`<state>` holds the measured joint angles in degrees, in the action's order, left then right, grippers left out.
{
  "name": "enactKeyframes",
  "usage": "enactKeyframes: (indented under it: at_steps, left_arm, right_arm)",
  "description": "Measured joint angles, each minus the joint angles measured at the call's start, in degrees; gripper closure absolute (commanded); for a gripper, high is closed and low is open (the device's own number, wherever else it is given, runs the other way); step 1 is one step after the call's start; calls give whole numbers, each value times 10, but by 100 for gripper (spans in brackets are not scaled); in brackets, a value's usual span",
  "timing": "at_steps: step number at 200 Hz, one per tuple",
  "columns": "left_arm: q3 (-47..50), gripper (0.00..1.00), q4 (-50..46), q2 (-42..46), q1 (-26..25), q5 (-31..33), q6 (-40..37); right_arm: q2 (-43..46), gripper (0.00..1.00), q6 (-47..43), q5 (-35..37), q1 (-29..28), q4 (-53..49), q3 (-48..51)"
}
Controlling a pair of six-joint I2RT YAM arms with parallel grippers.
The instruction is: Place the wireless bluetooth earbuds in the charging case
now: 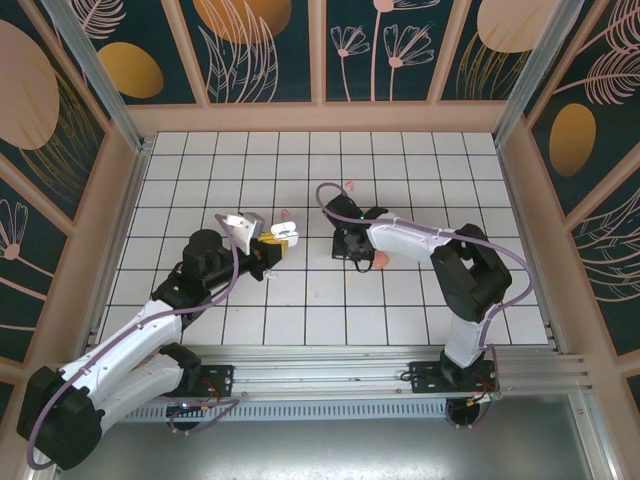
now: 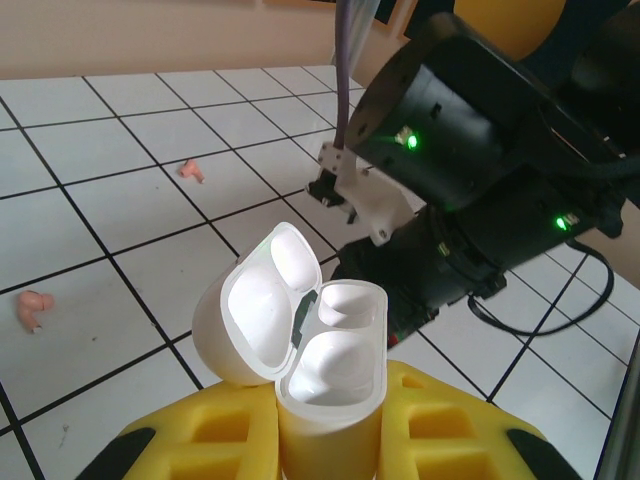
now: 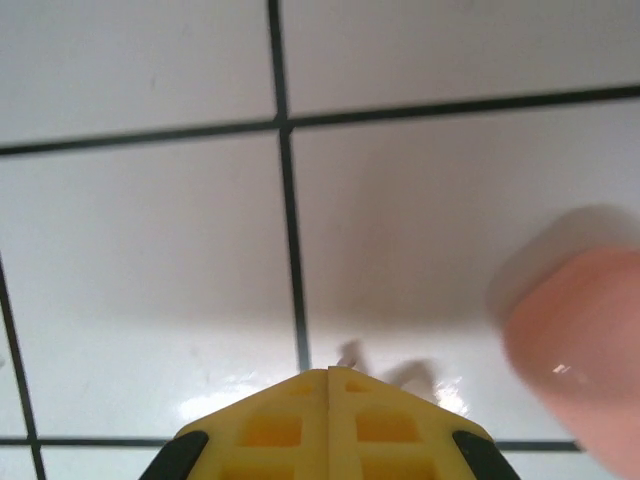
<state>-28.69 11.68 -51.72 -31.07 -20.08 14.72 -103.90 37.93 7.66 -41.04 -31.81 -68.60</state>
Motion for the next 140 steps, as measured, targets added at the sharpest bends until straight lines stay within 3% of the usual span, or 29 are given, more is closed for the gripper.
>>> enactKeyframes:
  at_steps: [43, 93, 140]
  left_arm:
    - [0, 100, 0, 2, 0, 0, 0]
    - [0, 100, 0, 1, 0, 0, 0]
    - [0, 100, -5, 4, 0, 0, 0]
  right_arm:
    - [-6, 100, -19, -2, 41, -1, -3]
    - [-69, 100, -40, -20, 31, 3, -34]
    - [-73, 100, -45, -14, 16, 5, -41]
